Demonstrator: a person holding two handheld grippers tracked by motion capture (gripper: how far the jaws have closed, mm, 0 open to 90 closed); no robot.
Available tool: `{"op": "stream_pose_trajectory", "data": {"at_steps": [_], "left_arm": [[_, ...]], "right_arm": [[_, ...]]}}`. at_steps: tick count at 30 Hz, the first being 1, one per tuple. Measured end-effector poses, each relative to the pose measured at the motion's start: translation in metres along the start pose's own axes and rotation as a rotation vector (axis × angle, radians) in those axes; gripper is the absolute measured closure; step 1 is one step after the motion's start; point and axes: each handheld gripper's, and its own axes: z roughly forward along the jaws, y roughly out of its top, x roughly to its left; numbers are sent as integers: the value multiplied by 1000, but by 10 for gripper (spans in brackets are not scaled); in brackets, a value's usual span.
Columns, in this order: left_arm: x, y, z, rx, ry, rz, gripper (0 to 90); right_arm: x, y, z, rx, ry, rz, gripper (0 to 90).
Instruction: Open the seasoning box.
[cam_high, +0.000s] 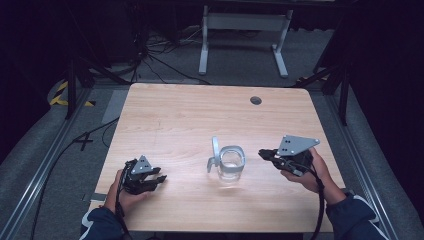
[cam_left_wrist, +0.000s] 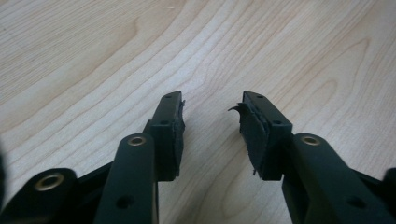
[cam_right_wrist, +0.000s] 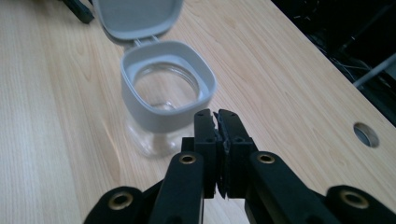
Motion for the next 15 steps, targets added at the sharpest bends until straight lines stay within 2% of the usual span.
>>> {"op": "stream_pose_trajectory", "data": {"at_steps": [5, 7, 9, 10, 15], "left_arm": [[4, -3, -1, -8, 16, 11, 501], [3, -3, -1, -9, 23, 0, 491], [2, -3, -2, 9, 31, -19, 460], [2, -3, -1, -1, 40, -29, 428], [3, -3, 0, 4, 53, -43, 369]], "right_arm": [[-4, -22, -8, 33, -23, 15, 823], [-4, -26, -9, 36, -29, 19, 814], [-5, -36, -10, 41, -35, 39, 790], [-5, -41, -11, 42, -33, 42, 779], [-15, -73, -20, 49, -56, 110, 726]]}}
